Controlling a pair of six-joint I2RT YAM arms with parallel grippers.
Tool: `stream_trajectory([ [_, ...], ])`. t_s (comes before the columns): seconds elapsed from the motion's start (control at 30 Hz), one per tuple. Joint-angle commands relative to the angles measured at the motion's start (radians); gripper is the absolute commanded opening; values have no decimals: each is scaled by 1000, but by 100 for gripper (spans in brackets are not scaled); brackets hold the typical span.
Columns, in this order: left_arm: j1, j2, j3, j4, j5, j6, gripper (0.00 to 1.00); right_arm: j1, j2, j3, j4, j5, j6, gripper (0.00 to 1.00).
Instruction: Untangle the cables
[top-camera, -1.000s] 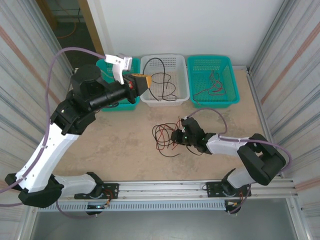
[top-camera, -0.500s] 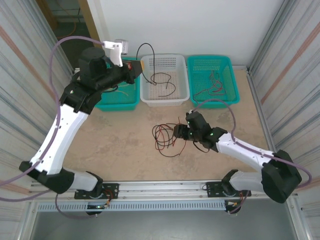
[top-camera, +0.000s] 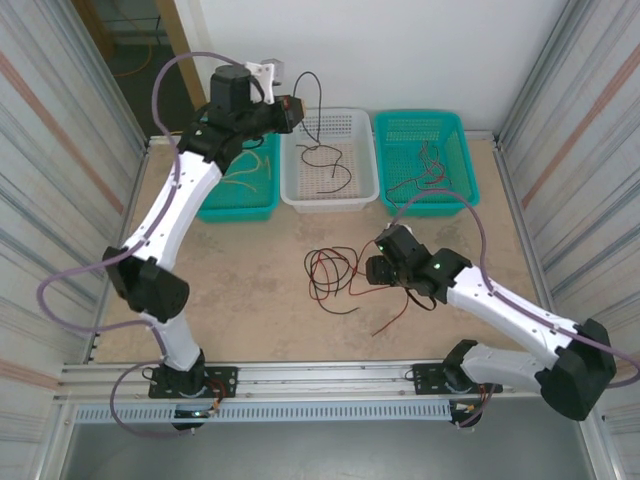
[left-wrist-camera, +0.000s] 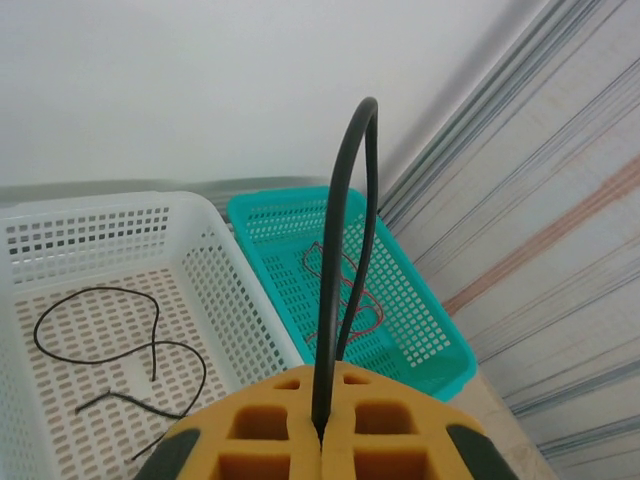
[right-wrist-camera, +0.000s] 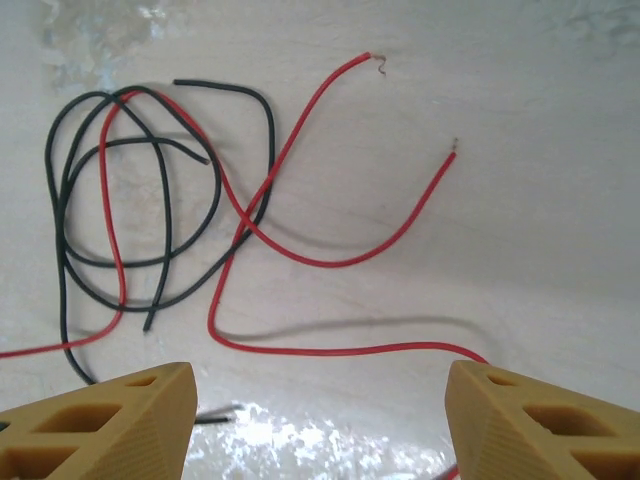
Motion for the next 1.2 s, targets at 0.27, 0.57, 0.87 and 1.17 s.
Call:
stream_trajectory([
  [0.27,16,355,333,4,54,-64,23,16,-173,59,-201,132,69,68],
  [0.57,10,395,324,-53,4,3,99,-30,-159,71,-159,83,47,69],
  [0.87,-13,25,-93,5,-89,135,99,-96,-100,49,-29,-18,17,69],
  [1.17,-79,-494,-807,130,-24,123,82,-129,90,72,166,-186,-16,69],
])
